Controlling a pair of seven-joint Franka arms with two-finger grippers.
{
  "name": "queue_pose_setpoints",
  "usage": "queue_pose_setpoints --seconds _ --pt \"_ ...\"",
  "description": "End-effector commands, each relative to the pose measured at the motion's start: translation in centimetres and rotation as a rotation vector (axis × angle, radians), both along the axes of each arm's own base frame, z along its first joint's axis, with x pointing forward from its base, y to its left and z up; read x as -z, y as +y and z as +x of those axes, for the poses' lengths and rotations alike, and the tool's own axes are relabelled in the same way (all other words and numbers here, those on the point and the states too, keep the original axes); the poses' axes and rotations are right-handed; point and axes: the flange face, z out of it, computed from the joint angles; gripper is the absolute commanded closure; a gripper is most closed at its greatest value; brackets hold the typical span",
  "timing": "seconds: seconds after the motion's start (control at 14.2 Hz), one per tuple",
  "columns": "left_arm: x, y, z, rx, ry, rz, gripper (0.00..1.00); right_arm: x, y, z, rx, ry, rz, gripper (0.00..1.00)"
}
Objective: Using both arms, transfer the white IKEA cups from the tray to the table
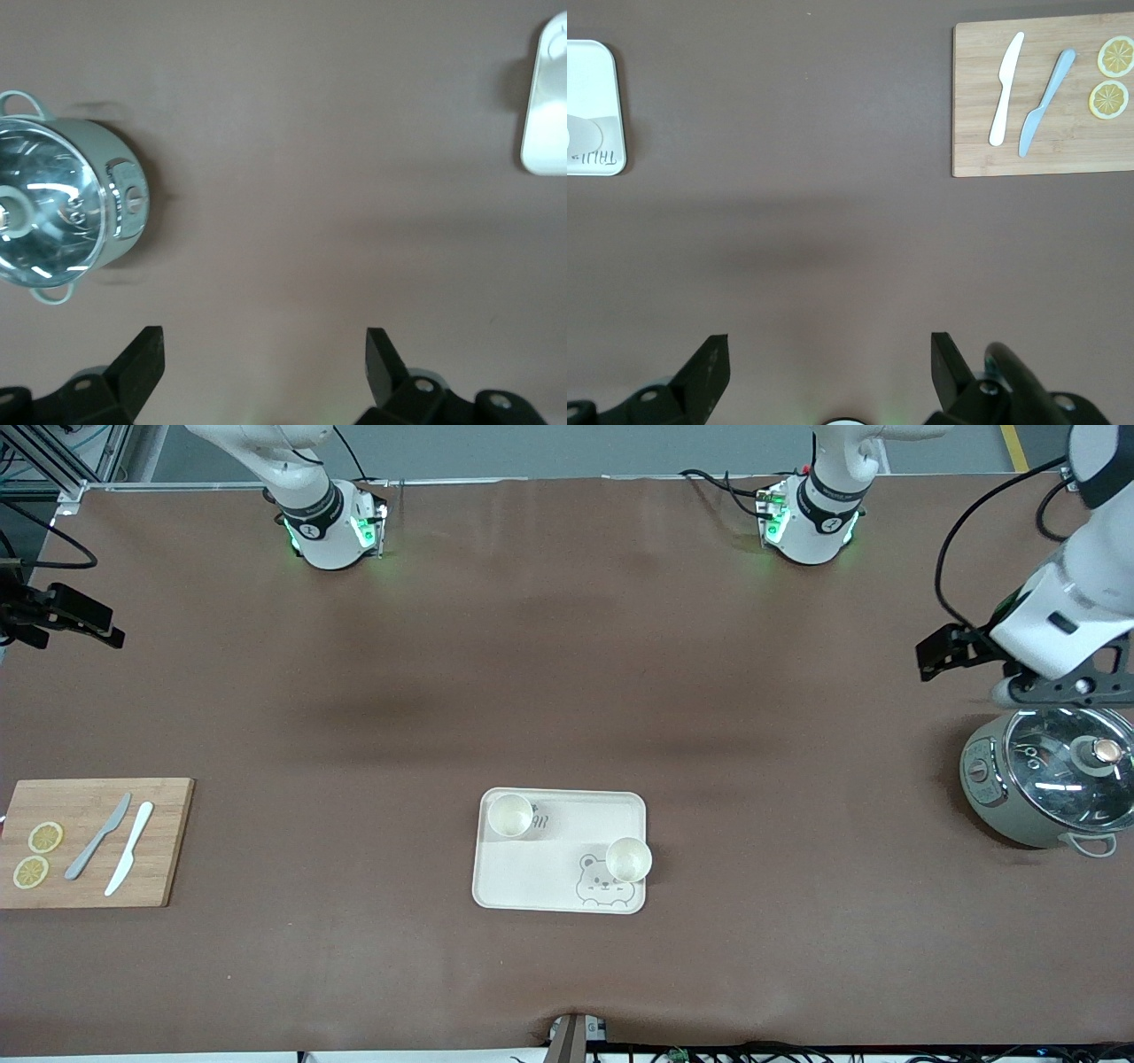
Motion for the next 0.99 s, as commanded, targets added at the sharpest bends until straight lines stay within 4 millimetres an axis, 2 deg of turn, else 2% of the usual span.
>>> queue_pose_setpoints --seconds 0.0,0.07,0.28,0.42,0.56,0.78,0.85,0.92 --pt "2.1 -2.8 2.2 -0.072 -0.032 0.009 0.0 0.4 -0.5 0.9 0.001 0.009 0.02 0.0" --pt "3.8 -3.7 3.2 -0.112 -0.036 0.004 0.0 0.8 -0.2 1.1 -0.005 0.019 0.017 0.0" --pt "7.0 -6.5 5.9 -0.229 -0.071 -0.034 0.0 1.2 -0.2 1.4 -0.006 0.022 0.016 0.0" --pt "9.3 -9.8 7.3 -0.314 -0.102 -0.047 0.0 3.2 0.0 2.4 -0.012 0.059 0.016 0.0" --pt "11.3 -12.8 8.9 -0.379 -0.149 -0.078 0.0 3.4 0.1 2.7 -0.007 0.058 0.032 0.0" --pt "15.7 -17.5 10.7 -0.463 -0.188 -0.118 0.0 3.8 -0.2 2.8 -0.001 0.065 0.026 0.0" --pt "17.1 -18.7 11.0 -0.484 -0.196 -0.129 0.0 4.7 -0.5 2.9 -0.004 0.08 0.026 0.0" --pt "18.5 -20.0 11.1 -0.503 -0.205 -0.14 0.0 6.5 -0.7 3.8 0.002 0.106 0.039 0.0"
